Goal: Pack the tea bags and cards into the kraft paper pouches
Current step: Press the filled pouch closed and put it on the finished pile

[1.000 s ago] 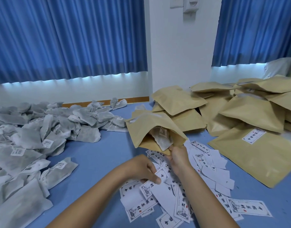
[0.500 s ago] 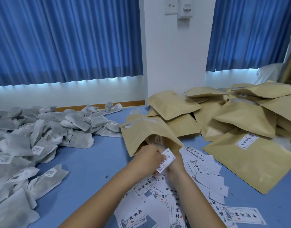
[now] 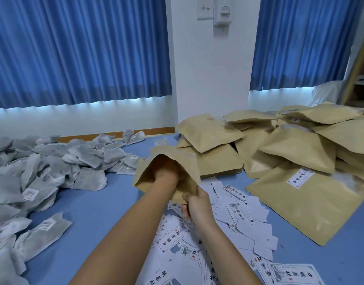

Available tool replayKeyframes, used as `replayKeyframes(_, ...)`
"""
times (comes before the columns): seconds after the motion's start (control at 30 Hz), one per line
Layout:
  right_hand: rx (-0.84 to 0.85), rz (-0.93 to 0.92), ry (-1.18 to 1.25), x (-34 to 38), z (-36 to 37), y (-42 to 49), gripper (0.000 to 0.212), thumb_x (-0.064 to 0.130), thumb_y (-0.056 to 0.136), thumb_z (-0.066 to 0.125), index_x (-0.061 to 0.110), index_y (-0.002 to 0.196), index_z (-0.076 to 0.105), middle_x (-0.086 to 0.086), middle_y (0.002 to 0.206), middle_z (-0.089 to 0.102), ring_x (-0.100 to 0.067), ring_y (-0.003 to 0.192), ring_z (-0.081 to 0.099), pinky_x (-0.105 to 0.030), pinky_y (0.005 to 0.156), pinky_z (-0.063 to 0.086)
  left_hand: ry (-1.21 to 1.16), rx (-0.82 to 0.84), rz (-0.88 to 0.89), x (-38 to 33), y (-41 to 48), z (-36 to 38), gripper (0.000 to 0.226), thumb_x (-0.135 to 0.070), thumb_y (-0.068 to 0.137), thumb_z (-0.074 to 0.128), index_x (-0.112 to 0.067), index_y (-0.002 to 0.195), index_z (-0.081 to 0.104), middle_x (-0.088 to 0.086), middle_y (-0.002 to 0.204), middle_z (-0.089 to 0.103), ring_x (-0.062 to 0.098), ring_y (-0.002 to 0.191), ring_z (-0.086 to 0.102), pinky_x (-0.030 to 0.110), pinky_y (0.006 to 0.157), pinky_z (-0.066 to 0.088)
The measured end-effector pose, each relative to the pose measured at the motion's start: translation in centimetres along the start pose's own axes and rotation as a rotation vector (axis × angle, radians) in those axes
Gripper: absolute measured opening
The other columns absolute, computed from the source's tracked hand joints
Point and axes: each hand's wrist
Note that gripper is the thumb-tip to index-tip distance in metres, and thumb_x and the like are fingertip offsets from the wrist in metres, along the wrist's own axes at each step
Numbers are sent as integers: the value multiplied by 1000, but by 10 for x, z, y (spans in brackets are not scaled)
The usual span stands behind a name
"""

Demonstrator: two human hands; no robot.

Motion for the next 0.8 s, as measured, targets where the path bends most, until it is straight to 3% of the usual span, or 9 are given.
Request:
replayKeyframes(0.13, -76, 41, 34, 2, -7, 2, 20, -3, 92, 41, 15, 92, 51, -4, 61, 51, -11, 30, 38, -16, 36, 31, 132, -122, 172, -15, -25, -12, 35, -17, 98, 42, -10, 131, 44, 14, 132, 47, 29, 119, 47, 33, 101, 38)
replayKeyframes(0.17, -84, 56, 38, 2, -7, 3, 17, -3, 91, 40, 11, 91, 50, -4, 57, 49, -11, 30, 39, -15, 36, 31, 132, -212, 209, -15, -39, -15, 28, -12, 95, 47, -10, 122, 53, 12, 122, 55, 26, 109, 55, 29, 90, 42)
replayKeyframes(0.23, -90, 86, 24, 1, -9, 3, 14, -4, 91, 39, 7, 89, 48, -8, 55, 50, -12, 30, 41, -15, 36, 31, 87, -408, 312, -10, -72, -24, 11, -4, 76, 69, -12, 83, 67, 6, 82, 66, 19, 70, 62, 24, 56, 39)
replayKeyframes(0.3, -80, 110, 56, 3, -10, 3, 14, -3, 93, 38, 7, 89, 47, -14, 68, 58, -13, 32, 47, -18, 38, 35, 53, -573, 393, 0, -90, -34, 30, 0, 48, 85, -16, 56, 61, 1, 55, 56, 17, 47, 48, 22, 41, 27)
replayKeyframes(0.47, 20, 65, 126, 11, -9, 0, 18, -1, 99, 34, 2, 94, 52, -22, 78, 69, -13, 40, 59, -19, 48, 49, -108, -750, 483, 17, -92, -35, 44, -2, 63, 79, -14, 104, 69, 9, 107, 63, 31, 96, 60, 38, 71, 48)
replayKeyframes(0.57, 12, 37, 169, 10, -12, 0, 16, -1, 99, 37, -1, 101, 53, -14, 75, 72, -18, 47, 65, -20, 47, 51, -321, -803, 463, 15, -94, -20, 53, 5, 65, 77, -13, 113, 64, 13, 115, 58, 29, 91, 60, 37, 67, 53)
replayKeyframes(0.63, -3, 60, 176, 7, -11, 2, 11, -2, 97, 41, 0, 101, 52, -10, 73, 72, -20, 51, 67, -22, 47, 52, -325, -804, 393, 15, -89, -14, 53, 5, 65, 76, -17, 112, 65, 13, 114, 57, 28, 84, 59, 34, 61, 49)
replayKeyframes(0.73, 80, -4, 200, 6, -11, 5, 20, -7, 91, 49, -1, 107, 60, -18, 98, 69, -19, 70, 67, -25, 58, 55, -65, -546, 367, 11, -84, -6, 39, -8, 80, 65, -27, 114, 67, -4, 111, 60, 20, 98, 52, 28, 73, 39)
replayKeyframes(0.8, 209, -29, 234, 7, -14, 4, 18, -8, 87, 54, -1, 98, 66, -13, 90, 71, -19, 80, 67, -24, 65, 54, -51, -385, 362, 9, -83, 15, 37, -13, 91, 50, -30, 122, 62, -7, 114, 55, 18, 105, 44, 26, 78, 34)
Point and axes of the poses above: each hand's wrist, its own y-axis towards the middle knuckle, its own z-axis out of the palm, x = y × z
